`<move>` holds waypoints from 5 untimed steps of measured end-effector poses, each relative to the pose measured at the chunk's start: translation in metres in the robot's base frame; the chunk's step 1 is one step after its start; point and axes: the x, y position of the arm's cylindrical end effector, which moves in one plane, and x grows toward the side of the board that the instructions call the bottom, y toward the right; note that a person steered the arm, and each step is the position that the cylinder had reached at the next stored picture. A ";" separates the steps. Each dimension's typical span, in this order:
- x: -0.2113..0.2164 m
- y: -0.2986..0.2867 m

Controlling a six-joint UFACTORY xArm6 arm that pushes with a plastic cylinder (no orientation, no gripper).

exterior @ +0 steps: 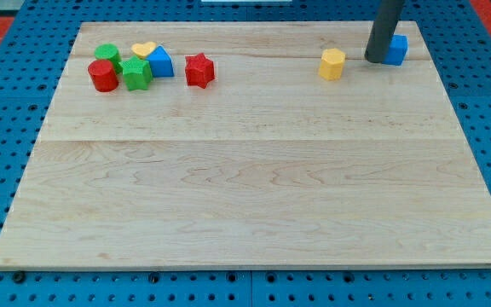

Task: Keep yellow hexagon and red star in a horizontal line with blue cube

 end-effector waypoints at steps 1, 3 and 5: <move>0.039 0.000; 0.003 -0.067; 0.058 -0.084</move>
